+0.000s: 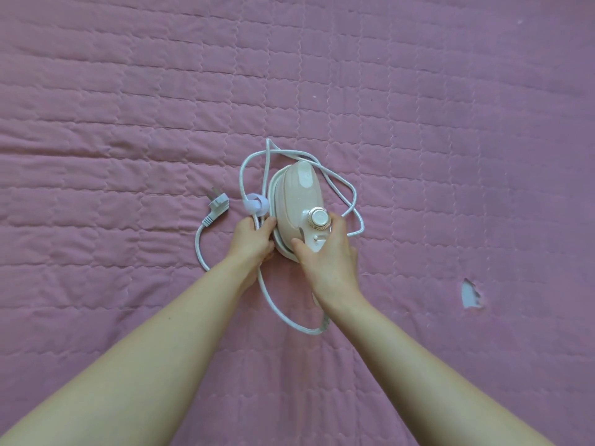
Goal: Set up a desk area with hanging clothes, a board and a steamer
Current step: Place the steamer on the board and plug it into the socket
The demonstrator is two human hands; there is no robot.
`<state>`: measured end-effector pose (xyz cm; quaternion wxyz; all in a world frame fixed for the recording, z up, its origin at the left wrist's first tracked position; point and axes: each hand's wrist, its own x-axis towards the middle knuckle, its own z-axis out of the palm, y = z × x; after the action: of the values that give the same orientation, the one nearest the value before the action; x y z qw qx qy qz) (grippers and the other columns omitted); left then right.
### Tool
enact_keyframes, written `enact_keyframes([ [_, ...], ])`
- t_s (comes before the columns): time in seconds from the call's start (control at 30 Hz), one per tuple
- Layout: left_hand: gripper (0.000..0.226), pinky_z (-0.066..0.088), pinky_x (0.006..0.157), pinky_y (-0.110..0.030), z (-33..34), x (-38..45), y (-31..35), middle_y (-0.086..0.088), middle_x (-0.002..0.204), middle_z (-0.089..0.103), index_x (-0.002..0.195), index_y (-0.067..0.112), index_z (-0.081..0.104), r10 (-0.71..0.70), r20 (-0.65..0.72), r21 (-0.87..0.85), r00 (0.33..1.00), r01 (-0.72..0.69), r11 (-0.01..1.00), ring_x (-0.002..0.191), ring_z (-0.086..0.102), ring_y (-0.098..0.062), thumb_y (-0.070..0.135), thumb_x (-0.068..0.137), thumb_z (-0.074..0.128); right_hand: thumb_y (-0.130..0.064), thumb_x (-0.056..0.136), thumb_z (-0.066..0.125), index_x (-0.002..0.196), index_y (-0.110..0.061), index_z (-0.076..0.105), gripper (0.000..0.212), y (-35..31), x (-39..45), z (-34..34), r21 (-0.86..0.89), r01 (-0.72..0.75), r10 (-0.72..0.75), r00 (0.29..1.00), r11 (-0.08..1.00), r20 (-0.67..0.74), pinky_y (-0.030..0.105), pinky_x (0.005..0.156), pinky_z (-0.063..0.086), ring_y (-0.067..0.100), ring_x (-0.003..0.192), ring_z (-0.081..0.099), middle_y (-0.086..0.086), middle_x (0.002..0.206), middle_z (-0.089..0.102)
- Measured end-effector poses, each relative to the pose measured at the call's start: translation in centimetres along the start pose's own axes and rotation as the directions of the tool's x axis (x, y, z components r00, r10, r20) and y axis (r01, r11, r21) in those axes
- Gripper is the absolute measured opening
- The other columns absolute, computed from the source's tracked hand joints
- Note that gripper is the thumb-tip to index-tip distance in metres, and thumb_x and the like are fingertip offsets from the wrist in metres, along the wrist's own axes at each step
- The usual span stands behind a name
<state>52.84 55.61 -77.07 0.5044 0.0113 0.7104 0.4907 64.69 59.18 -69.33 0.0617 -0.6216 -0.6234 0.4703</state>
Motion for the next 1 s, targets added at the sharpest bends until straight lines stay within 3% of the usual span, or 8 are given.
enact_keyframes([
  [0.17, 0.028, 0.021, 0.034, -0.015, -1.6, -2.6, 1.2, 0.008, 0.039, 0.033, 0.07, 0.016, 0.043, 0.027, -0.014, -0.012, 1.0, -0.028, 1.0, 0.029, 0.025, -0.008, 0.015, 0.098, 0.049, -0.031, 0.082, 0.064, 0.124, -0.041, 0.036, 0.051, -2.0, -3.2, -0.5, 0.018, 0.063, -0.063, 0.998, 0.998, 0.011, 0.004, 0.057, 0.032, 0.008, 0.081, 0.046, -0.014, 0.102, 0.058],
  [0.3, 0.025, 0.019, 0.04, -0.017, -3.2, -5.6, 3.4, 0.005, 0.046, 0.033, 0.073, 0.019, 0.046, 0.06, 0.018, -0.045, 0.998, -0.059, 0.997, 0.033, 0.023, -0.008, 0.015, 0.097, 0.049, -0.03, 0.082, 0.063, 0.126, -0.04, 0.039, 0.051, -4.4, -5.9, -1.8, 0.04, 0.098, -0.099, 0.995, 0.994, 0.015, 0.006, 0.061, 0.038, 0.011, 0.086, 0.051, -0.014, 0.104, 0.061],
  [0.4, 0.022, 0.02, 0.038, -0.017, -4.2, -8.6, 5.8, 0.002, 0.054, 0.034, 0.076, 0.019, 0.049, 0.078, 0.032, -0.088, 0.996, -0.075, 0.993, 0.035, 0.023, -0.005, 0.015, 0.097, 0.049, -0.03, 0.08, 0.063, 0.122, -0.039, 0.042, 0.048, -6.8, -8.3, -2.8, 0.052, 0.123, -0.124, 0.992, 0.991, 0.02, 0.031, 0.068, 0.051, 0.022, 0.085, 0.06, -0.008, 0.097, 0.065],
  [0.53, 0.017, 0.016, 0.039, -0.019, -5.8, -13.5, 9.3, -0.002, 0.06, 0.029, 0.081, 0.014, 0.047, 0.087, 0.028, -0.128, 0.996, -0.082, 0.988, 0.035, 0.02, -0.006, 0.015, 0.098, 0.049, -0.03, 0.078, 0.064, 0.115, -0.04, 0.044, 0.042, -10.4, -12.2, -4.7, 0.038, 0.171, -0.172, 0.985, 0.985, 0.019, 0.028, 0.06, 0.045, 0.022, 0.077, 0.061, -0.011, 0.086, 0.063],
  [0.77, 0.014, 0.015, 0.038, -0.019, -10.6, -24.0, 14.4, -0.002, 0.065, 0.031, 0.086, 0.014, 0.045, 0.081, 0.029, -0.171, 0.996, -0.075, 0.982, 0.037, 0.019, -0.006, 0.016, 0.098, 0.05, -0.03, 0.079, 0.065, 0.119, -0.033, 0.047, 0.044, -16.7, -21.1, -7.9, 0.008, 0.246, -0.246, 0.967, 0.969, 0.072, 0.034, 0.068, 0.052, 0.025, 0.075, 0.064, -0.007, 0.091, 0.065],
  [1.0, 0.005, 0.015, 0.043, -0.022, -15.1, -33.6, 15.9, -0.007, 0.074, 0.037, 0.098, 0.011, 0.05, 0.085, -0.123, -0.23, 0.989, -0.111, 0.967, 0.04, 0.021, -0.008, 0.016, 0.097, 0.052, -0.03, 0.076, 0.064, 0.122, -0.031, 0.048, 0.048, -21.1, -29.5, -9.5, -0.036, 0.348, -0.336, 0.923, 0.937, 0.187, 0.031, 0.066, 0.052, 0.019, 0.073, 0.065, -0.008, 0.088, 0.066],
])
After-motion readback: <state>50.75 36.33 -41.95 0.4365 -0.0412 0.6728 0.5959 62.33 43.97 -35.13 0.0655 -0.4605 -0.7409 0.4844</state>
